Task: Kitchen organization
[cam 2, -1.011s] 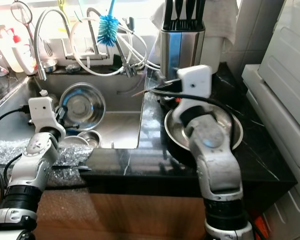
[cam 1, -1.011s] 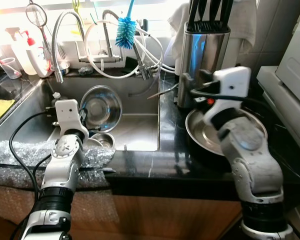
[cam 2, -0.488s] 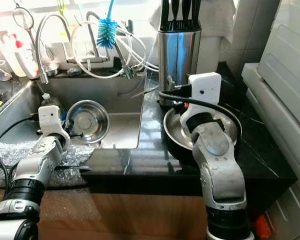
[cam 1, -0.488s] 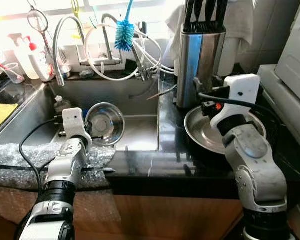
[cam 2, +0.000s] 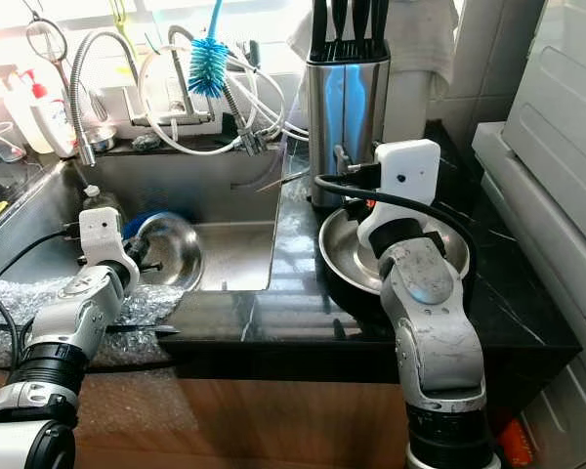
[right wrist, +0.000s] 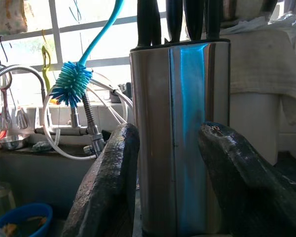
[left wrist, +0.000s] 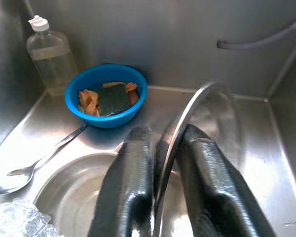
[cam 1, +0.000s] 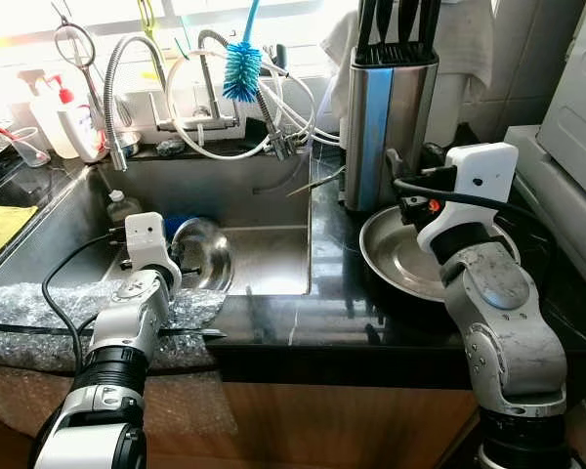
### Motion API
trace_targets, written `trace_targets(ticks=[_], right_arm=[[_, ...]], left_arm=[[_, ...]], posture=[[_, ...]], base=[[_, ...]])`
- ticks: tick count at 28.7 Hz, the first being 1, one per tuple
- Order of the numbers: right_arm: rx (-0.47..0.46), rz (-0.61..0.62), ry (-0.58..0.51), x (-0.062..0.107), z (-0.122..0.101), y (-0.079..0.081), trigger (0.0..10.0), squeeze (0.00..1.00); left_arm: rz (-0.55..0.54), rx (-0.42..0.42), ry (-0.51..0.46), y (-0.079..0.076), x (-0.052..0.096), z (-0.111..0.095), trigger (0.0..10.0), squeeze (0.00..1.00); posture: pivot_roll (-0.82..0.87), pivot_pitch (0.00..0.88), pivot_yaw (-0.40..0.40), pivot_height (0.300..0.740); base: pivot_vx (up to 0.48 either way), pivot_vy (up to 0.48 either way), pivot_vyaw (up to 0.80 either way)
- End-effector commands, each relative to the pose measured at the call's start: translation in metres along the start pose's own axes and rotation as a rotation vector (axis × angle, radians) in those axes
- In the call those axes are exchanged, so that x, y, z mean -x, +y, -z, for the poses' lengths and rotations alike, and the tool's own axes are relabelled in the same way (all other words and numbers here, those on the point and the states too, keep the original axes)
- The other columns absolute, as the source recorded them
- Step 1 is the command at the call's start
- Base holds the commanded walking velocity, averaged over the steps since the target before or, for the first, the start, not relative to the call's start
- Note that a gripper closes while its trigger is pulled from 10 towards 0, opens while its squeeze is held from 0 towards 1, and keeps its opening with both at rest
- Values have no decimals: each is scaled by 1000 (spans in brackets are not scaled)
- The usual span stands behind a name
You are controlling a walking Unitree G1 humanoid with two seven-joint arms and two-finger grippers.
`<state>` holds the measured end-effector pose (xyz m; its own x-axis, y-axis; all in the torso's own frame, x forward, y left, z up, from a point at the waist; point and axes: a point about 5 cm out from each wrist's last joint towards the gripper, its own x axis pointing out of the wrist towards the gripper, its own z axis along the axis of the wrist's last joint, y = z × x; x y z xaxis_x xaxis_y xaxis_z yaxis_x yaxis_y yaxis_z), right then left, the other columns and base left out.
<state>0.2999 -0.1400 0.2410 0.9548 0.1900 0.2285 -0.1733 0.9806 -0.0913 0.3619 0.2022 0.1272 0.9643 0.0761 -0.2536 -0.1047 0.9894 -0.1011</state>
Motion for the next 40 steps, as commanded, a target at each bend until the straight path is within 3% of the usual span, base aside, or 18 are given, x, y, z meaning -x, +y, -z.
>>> trace_targets(ticks=[1, 8, 9, 11, 21, 26, 30, 32, 35, 40], right_arm=[[0, -3, -9, -2, -4, 1, 10000, 0], [6, -2, -8, -2, -4, 1, 10000, 0], [6, -2, -7, -2, -4, 1, 10000, 0], [6, -3, -6, -2, -3, 2, 10000, 0], [8, -12, -1, -3, -3, 3, 10000, 0], [19, 21, -6, -2, -3, -1, 10000, 0], [64, 161, 14, 4, -10, -22, 10000, 0], [76, 293, 84, 9, -11, -41, 10000, 0], [62, 430, 134, 18, -16, -65, 10000, 0], [48, 516, 201, 30, -22, -88, 10000, 0]], left_arm=[[6, 5, 71, -1, 1, 16, 10000, 1000], [9, 1, 62, -2, 0, 13, 10000, 1000], [10, -2, 63, -3, 0, 13, 10000, 43], [15, 1, 68, -4, 0, 14, 10000, 0], [56, 74, 80, -8, 0, 13, 10000, 0], [80, -14, -32, -12, 1, 0, 10000, 0], [87, -74, -201, -17, 6, -22, 10000, 0], [79, -95, -251, -15, 8, -30, 10000, 0], [80, -103, -279, -14, 8, -32, 10000, 0], [89, -118, -266, -15, 8, -25, 10000, 0]], posture=[[-100, 0, 118, 740], [-102, 0, 119, 740], [-102, 0, 118, 740], [-102, 0, 118, 740], [-98, 0, 116, 740], [-104, 0, 119, 740], [-113, 0, 116, 740], [-126, 0, 115, 740], [-129, 0, 114, 740], [-158, 0, 113, 740]], base=[[0, 0, 0], [0, 0, 0], [0, 0, 0], [0, 0, 0], [0, 0, 0], [0, 0, 0], [0, 0, 0], [0, 0, 0], [0, 0, 0], [0, 0, 0]])
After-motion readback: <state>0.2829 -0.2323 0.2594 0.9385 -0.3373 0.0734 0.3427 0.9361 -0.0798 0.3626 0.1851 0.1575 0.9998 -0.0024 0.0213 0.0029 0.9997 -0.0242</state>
